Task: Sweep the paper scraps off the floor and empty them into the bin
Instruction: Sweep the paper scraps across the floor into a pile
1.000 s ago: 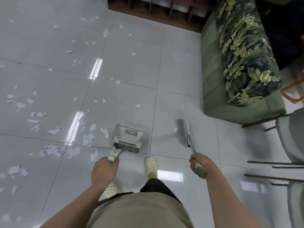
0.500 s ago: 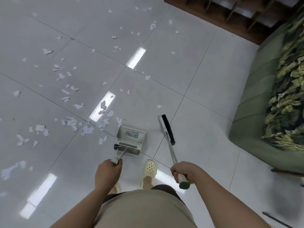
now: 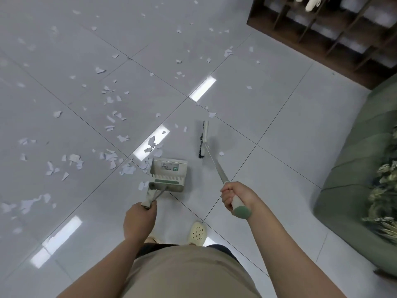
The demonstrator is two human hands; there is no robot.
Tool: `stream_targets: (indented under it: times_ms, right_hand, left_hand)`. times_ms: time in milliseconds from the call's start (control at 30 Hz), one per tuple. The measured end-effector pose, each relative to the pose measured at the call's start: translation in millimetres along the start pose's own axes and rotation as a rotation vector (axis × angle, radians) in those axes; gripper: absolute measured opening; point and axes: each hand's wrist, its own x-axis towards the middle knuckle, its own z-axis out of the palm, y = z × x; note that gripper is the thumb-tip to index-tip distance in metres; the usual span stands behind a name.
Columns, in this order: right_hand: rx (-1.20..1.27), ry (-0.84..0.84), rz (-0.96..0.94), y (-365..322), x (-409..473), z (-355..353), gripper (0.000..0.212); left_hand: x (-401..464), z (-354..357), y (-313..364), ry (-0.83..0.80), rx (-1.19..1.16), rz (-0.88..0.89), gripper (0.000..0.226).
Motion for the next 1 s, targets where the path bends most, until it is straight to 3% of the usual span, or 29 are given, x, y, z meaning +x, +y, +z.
stream_targets:
  times_ms: [200, 433, 600, 767, 900, 1000]
  right_hand:
    - [-0.075, 0.090, -0.016, 6, -1, 60, 0.022]
    - [-0.073, 0.061, 0.084, 41, 18, 125, 0.019]
    - [-0.370, 0.005, 0.164, 95, 31, 218, 0.015]
    - [-0.484, -0.079, 0.251, 148, 57, 313, 0.014]
    - [-0.294, -0.172, 0.315, 155, 106, 369, 0.011]
    - [-0.147, -0.216, 0.289, 131, 141, 394, 0.021]
  left_hand:
    - [6, -20, -17, 0.044, -0.023, -0.038, 0.049]
    - [26, -56, -59, 0.082, -0.076, -0.134, 0.047]
    - [42, -92, -96, 0.109, -0.134, -0.213, 0.050]
    - [56, -138, -145, 0.158, -0.190, -0.290, 0.050]
    - [69, -176, -181, 0.199, -0.210, -0.302, 0.055]
    - [84, -199, -203, 0.237, -0.232, -0.317, 0.058]
